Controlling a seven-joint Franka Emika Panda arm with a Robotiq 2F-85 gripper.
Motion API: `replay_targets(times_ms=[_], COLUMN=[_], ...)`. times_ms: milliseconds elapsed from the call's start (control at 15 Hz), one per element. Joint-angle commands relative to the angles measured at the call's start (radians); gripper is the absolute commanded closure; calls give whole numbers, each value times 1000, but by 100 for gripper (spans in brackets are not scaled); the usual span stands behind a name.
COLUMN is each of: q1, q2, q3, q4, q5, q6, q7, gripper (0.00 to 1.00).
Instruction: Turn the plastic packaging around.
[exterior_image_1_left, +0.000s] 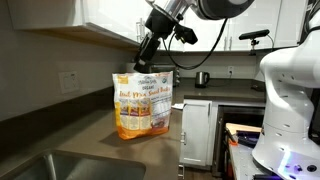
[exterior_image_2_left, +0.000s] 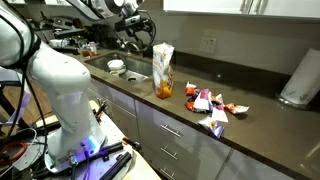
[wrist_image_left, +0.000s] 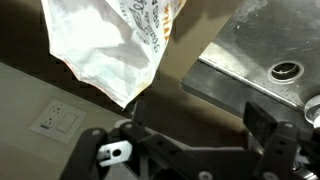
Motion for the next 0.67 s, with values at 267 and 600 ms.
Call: replay_targets(times_ms=[267,600], q1=[-115,-343], q2=[251,299], q3=[86,239], q4=[60,117], q5=[-81,-297], q6=[284,346], q7=[33,106], gripper=[0,0])
